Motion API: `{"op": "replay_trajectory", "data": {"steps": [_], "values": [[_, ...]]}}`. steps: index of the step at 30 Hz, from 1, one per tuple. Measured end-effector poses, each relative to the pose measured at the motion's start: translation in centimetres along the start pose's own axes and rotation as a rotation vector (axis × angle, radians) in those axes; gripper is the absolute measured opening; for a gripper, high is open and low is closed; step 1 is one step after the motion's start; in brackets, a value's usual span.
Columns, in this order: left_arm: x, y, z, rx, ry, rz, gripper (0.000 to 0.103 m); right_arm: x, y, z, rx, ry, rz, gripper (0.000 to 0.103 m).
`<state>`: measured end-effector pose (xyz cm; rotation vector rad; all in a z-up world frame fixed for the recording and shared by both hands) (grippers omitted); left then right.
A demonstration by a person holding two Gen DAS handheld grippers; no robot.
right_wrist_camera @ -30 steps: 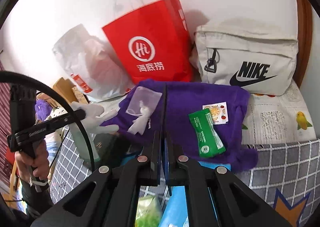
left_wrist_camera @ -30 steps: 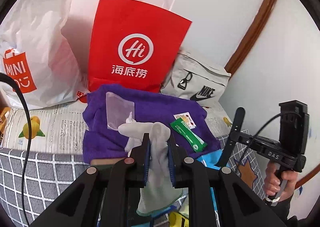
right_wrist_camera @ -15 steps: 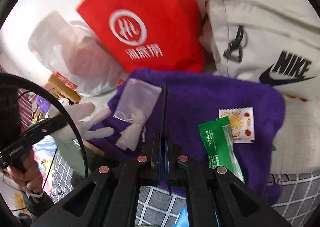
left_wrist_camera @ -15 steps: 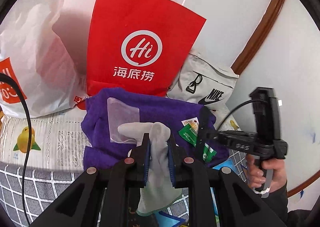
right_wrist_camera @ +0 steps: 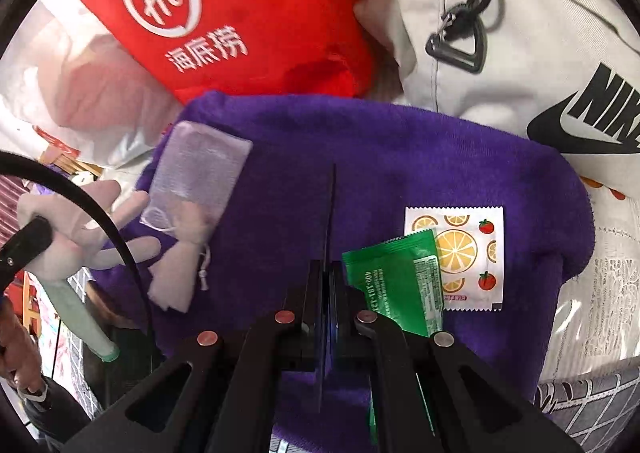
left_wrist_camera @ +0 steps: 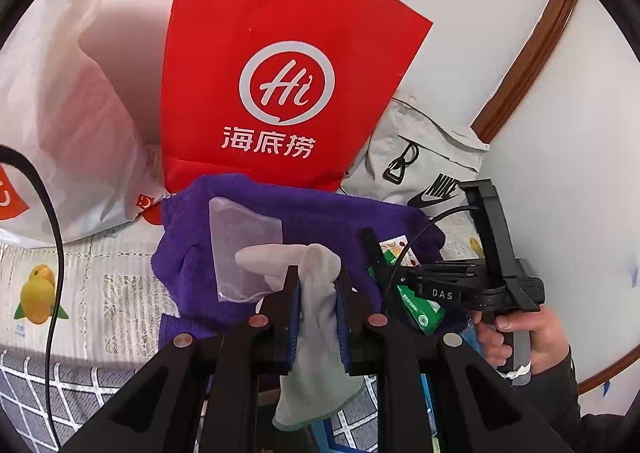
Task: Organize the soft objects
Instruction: 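Carry glove and black strap onto the purple towel and open both grippers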
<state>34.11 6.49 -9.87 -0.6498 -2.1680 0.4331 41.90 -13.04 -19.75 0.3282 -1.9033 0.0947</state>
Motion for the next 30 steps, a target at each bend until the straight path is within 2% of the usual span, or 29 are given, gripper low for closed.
{"op": "replay_trajectory", "data": {"steps": [6,8,10,11,14,22,25,30], "values": [[-1.4,-0.3,-0.5,0.005,0.01,0.018,0.015,-2.0,-0.1,0.1,0.031,0.058,0.02,0.007],[-1.7,-0.4,-0.9,0.003,0.005,0.027,0.015,-2.1,-0.1,0.2,0.039,0.062,0.012,0.015],[-2.1,-0.5,-1.3,0.0,0.002,0.024,0.015,-2.0,-0.1,0.2,0.043,0.059,0.011,0.036],[-2.3,-0.5,-1.4,-0.001,0.003,0.026,0.015,-1.9,0.0,0.2,0.049,0.049,0.018,0.038],[-3.4,-0.6,-1.9,-0.004,0.015,0.025,0.015,-0.4,0.1,0.3,0.075,-0.002,0.07,0.04],[-6.2,-1.1,-2.7,0.005,0.05,0.037,0.015,3.8,-1.5,1.7,0.028,-0.108,0.081,0.044],[-7.7,-1.1,-2.6,-0.015,0.09,0.002,0.015,5.7,-2.8,3.0,0.008,-0.146,0.099,0.049],[-10.0,-1.0,-2.3,-0.015,0.139,-0.011,0.015,8.4,-4.4,4.9,-0.028,-0.198,0.109,0.05]]}}
Point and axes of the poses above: each gripper's, at about its wrist camera, not at the fingertips, and x roughly against the way its jaws point, y to its left, z to its underside, the point moved 5 cm from there along -x, roughly the way its jaws point, and after that the axes turned 12 degrees about z, right-handed, at the moved point
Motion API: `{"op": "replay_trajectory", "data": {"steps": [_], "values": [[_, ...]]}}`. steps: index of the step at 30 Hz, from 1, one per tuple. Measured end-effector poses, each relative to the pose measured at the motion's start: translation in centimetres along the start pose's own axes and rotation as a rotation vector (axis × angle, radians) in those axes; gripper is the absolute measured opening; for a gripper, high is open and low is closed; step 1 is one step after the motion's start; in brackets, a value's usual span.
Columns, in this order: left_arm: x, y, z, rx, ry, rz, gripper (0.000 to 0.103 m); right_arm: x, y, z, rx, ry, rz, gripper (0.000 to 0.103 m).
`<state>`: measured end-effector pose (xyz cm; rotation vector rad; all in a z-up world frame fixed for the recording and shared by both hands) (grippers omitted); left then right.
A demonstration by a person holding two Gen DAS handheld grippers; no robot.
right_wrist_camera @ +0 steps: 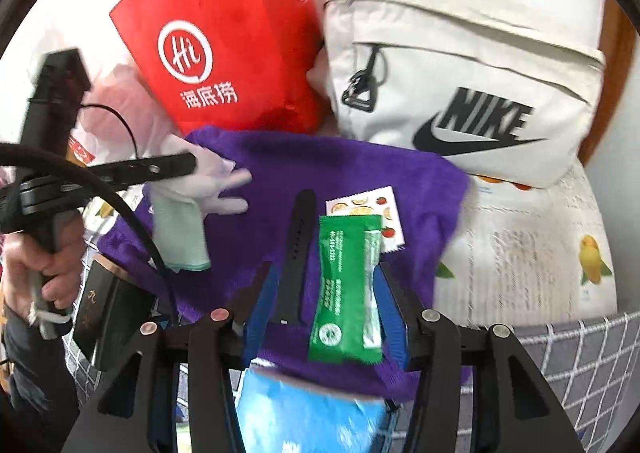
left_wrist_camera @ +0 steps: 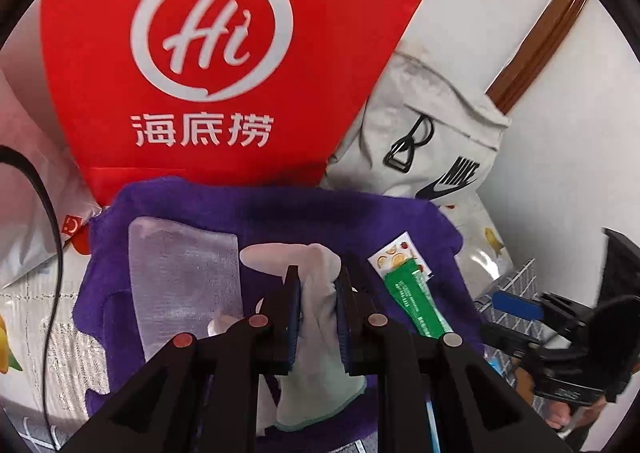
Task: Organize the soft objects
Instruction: 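Carry glove and black strap onto the purple towel and open both grippers, then withdraw both grippers from the towel back toward the pile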
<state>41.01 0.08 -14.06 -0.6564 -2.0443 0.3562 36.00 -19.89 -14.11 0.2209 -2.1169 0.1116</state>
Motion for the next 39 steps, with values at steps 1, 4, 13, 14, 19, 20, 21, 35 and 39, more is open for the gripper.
{"op": "replay_trajectory", "data": {"steps": [1,4,13,14,19,20,21,35,39], "values": [[-0.3,0.0,0.0,-0.003,0.009,-0.007,0.015,0.4,-0.3,0.2,-0.009,-0.008,-0.001,0.05],[-1.3,0.2,0.2,-0.001,0.034,-0.015,0.016,1.5,-0.8,0.8,-0.026,-0.02,-0.006,0.05],[-2.5,0.4,0.6,0.005,0.07,-0.037,0.031,3.1,-1.2,2.7,-0.036,-0.022,0.004,0.05],[-2.8,0.5,0.7,0.009,0.089,-0.058,0.038,3.3,-1.1,3.0,-0.033,-0.023,0.006,0.05],[-2.7,0.4,1.0,-0.01,0.103,-0.128,0.057,4.1,-0.7,4.0,-0.018,-0.02,0.007,0.053],[-2.3,0.4,1.0,-0.007,0.097,-0.137,0.057,4.4,-0.6,4.2,-0.012,-0.022,0.012,0.053],[-1.9,0.2,1.0,-0.006,0.086,-0.144,0.057,4.6,-0.5,4.3,-0.007,-0.024,0.014,0.053],[6.7,-2.4,4.6,-0.029,-0.011,-0.152,0.058,9.2,3.5,9.3,0.054,-0.044,-0.024,0.054],[8.4,-3.5,7.4,-0.047,-0.01,-0.153,0.058,10.2,5.1,11.6,0.075,-0.035,-0.058,0.058]]}}
Point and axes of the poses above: each gripper's, at about its wrist camera, not at the fingertips, and x roughly against the way its jaws point, y to its left, z to its underside, the point moved 5 cm from there along -x, roughly the way its jaws point, and after that the axes turned 12 degrees about z, right-handed, at the moved point
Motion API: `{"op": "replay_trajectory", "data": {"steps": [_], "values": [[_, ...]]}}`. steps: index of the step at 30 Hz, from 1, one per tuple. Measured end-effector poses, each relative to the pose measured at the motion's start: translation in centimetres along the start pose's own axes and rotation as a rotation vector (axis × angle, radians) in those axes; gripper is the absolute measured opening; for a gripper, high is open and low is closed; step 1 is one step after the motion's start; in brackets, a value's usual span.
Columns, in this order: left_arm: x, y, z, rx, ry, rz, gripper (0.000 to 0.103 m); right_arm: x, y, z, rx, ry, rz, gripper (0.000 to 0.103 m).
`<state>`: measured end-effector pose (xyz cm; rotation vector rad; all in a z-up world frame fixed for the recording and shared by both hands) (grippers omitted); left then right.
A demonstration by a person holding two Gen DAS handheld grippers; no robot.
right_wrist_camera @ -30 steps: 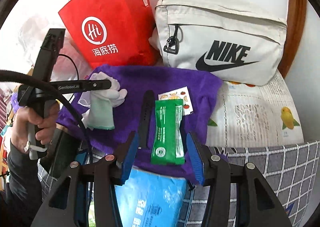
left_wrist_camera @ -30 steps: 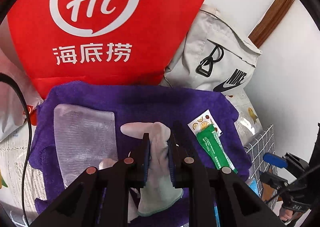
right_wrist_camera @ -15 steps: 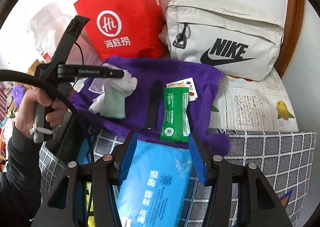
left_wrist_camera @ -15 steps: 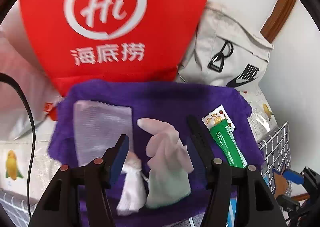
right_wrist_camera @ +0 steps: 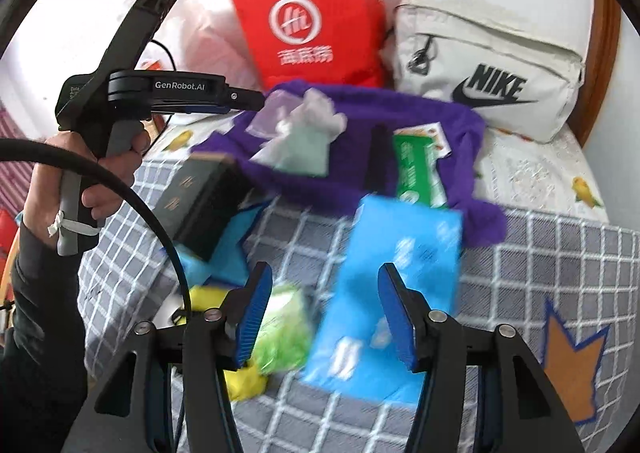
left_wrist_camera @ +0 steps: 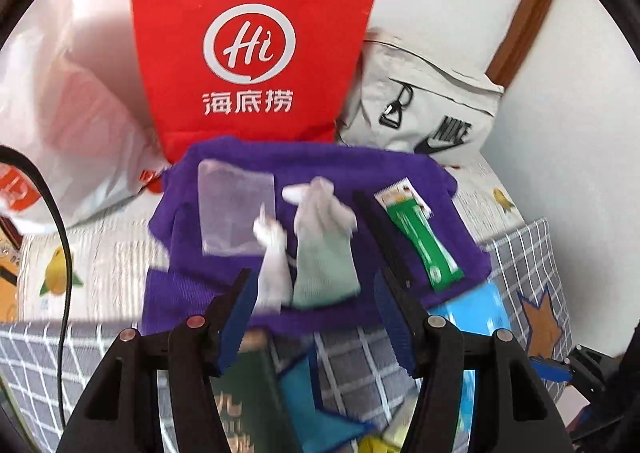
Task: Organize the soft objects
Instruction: 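Withdraw both grippers from the towel back toward the pile, then grasp the light-green tissue pack with the right gripper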
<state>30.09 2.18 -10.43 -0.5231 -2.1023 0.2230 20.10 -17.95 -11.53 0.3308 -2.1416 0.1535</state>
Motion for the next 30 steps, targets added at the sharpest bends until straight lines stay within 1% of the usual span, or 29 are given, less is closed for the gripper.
{"op": "replay_trajectory", "data": {"steps": [4,6,11,14,16,20,21,23,24,25,28,30], "values": [[2.3,-0.8,2.9,-0.003,-0.014,0.012,0.058,0.3,2.1,1.8,0.029,0.004,-0.027,0.059],[3.2,-1.0,4.2,0.0,-0.023,0.014,0.058,0.0,3.5,2.5,0.073,0.014,-0.025,0.059],[5.3,-0.9,7.4,0.018,-0.044,0.02,0.06,-1.4,7.4,4.3,0.249,0.053,0.03,0.059],[6.2,-0.4,9.1,0.04,-0.055,0.028,0.06,-2.9,8.6,4.8,0.313,0.083,0.064,0.059],[6.5,0.0,10.0,0.052,-0.054,0.035,0.06,-3.9,8.7,5.1,0.316,0.117,0.083,0.058],[7.1,0.6,11.4,0.066,-0.055,0.038,0.06,-6.5,8.1,5.4,0.299,0.172,0.142,0.047],[7.3,0.8,11.6,0.071,-0.059,0.044,0.06,-6.8,8.1,5.5,0.301,0.171,0.15,0.045],[7.3,0.8,11.9,0.075,-0.061,0.055,0.06,-7.3,8.5,5.4,0.328,0.164,0.169,0.045],[7.3,0.9,12.1,0.079,-0.061,0.062,0.06,-7.5,8.5,5.4,0.333,0.164,0.174,0.043],[7.2,1.0,12.3,0.083,-0.059,0.066,0.06,-7.6,8.6,5.3,0.335,0.158,0.177,0.037],[7.1,1.2,12.9,0.088,-0.056,0.065,0.06,-7.0,8.4,5.0,0.317,0.138,0.13,0.023],[7.1,1.4,13.2,0.095,-0.056,0.07,0.06,-6.0,7.9,4.6,0.262,0.126,0.085,0.022]]}}
Point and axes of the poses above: each gripper's, at about its wrist camera, not at the fingertips, and x roughly against the way its jaws point, y to its left, z to its underside, the point moved 5 cm from there along -x, roughly the way its jaws point, and after that the axes turned 12 degrees about z, right-handed, at the moved point
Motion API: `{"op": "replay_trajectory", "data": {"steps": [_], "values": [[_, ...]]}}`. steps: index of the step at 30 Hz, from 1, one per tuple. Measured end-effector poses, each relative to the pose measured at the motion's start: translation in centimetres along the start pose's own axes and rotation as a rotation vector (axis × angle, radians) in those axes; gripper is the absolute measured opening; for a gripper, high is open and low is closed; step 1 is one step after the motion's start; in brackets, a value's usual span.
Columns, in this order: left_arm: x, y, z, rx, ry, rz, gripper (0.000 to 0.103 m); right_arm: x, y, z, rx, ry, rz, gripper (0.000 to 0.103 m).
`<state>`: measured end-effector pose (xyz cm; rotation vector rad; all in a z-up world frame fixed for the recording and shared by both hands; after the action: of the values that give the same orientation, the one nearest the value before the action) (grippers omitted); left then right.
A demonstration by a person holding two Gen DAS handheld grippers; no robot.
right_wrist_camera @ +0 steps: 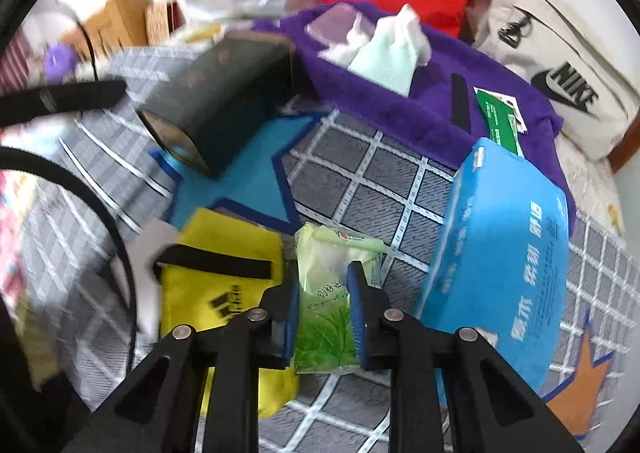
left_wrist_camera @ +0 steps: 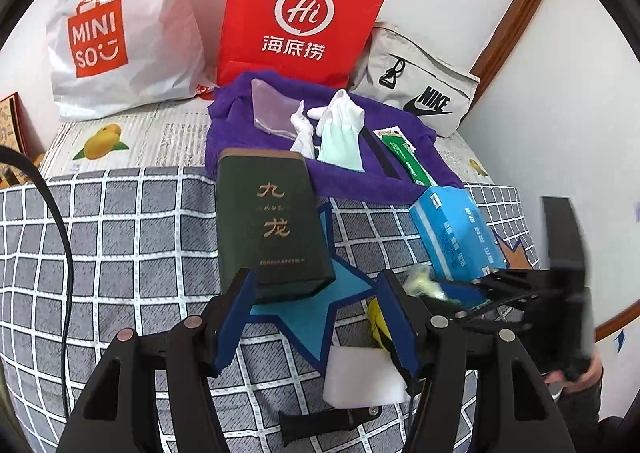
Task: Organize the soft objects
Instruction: 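Grasp the light-green tissue pack with the right gripper, then grasp the yellow Adidas pouch with the left gripper while the right gripper holds the tissue pack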
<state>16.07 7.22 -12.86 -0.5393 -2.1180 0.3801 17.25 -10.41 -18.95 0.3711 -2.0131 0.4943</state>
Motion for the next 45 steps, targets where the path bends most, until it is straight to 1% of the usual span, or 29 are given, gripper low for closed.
{"op": "replay_trajectory", "data": {"steps": [2,5,10,14,17,19,23,24,26,30,32,33,34,35,36,38,45], "values": [[0.0,0.3,0.2,0.013,-0.001,0.002,0.06,1.2,-0.4,-0.1,-0.041,-0.026,-0.054,0.021],[0.1,0.5,0.4,0.029,-0.002,0.006,0.06,2.8,-0.5,0.0,-0.058,-0.056,-0.06,0.02],[0.2,-0.3,1.3,0.013,0.006,0.01,0.06,6.4,-0.8,0.7,-0.093,-0.115,-0.095,0.02],[-0.3,-1.9,2.6,-0.002,0.03,0.059,0.06,9.2,-1.6,2.4,-0.124,-0.155,-0.084,0.02],[-0.9,-3.2,3.4,-0.008,0.049,0.098,0.06,10.3,-2.4,3.9,-0.152,-0.164,-0.074,0.02],[-1.8,-4.2,3.8,-0.022,0.075,0.12,0.06,10.9,-2.8,5.0,-0.165,-0.166,-0.069,0.02],[-4.4,-5.3,4.1,-0.045,0.125,0.102,0.06,11.3,-3.5,6.6,-0.2,-0.171,-0.075,0.02],[-5.2,-5.3,4.1,-0.045,0.145,0.089,0.06,11.4,-3.6,6.9,-0.208,-0.171,-0.075,0.02],[-6.3,-5.1,4.0,-0.04,0.157,0.058,0.06,11.4,-3.9,7.5,-0.222,-0.169,-0.081,0.02],[-8.0,-5.2,4.0,-0.034,0.196,0.072,0.058,11.4,-4.3,8.4,-0.237,-0.168,-0.082,0.02],[-8.6,-5.5,4.1,-0.041,0.202,0.066,0.049,11.4,-4.6,8.6,-0.243,-0.169,-0.083,0.02],[-8.8,-5.5,4.2,-0.045,0.206,0.062,0.039,11.4,-4.7,8.7,-0.249,-0.169,-0.085,0.02],[-8.9,-5.6,4.3,-0.049,0.208,0.062,0.026,11.3,-4.9,8.8,-0.256,-0.169,-0.085,0.02],[-9.0,-5.6,4.3,-0.049,0.207,0.071,0.021,11.2,-5.2,8.9,-0.266,-0.169,-0.086,0.02],[-9.0,-5.8,4.3,-0.045,0.209,0.092,0.02,11.2,-5.3,8.9,-0.272,-0.168,-0.088,0.02],[-8.7,-6.1,4.0,-0.055,0.196,0.106,0.017,11.1,-5.6,9.1,-0.287,-0.166,-0.089,0.02],[-7.0,-7.5,2.8,-0.103,0.142,0.116,0.014,10.8,-6.5,9.1,-0.315,-0.17,-0.096,0.02]]}}
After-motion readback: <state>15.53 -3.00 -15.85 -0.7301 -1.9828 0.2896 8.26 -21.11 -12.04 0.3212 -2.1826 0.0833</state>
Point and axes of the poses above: each gripper's, at about its wrist camera, not at the fingertips, and x roughly against the way its jaws point, y to its left, z to its underside, the point moved 5 cm from there along -x, roughly the way its jaws point, and after that the axes turned 12 degrees about z, right-handed, at the moved point
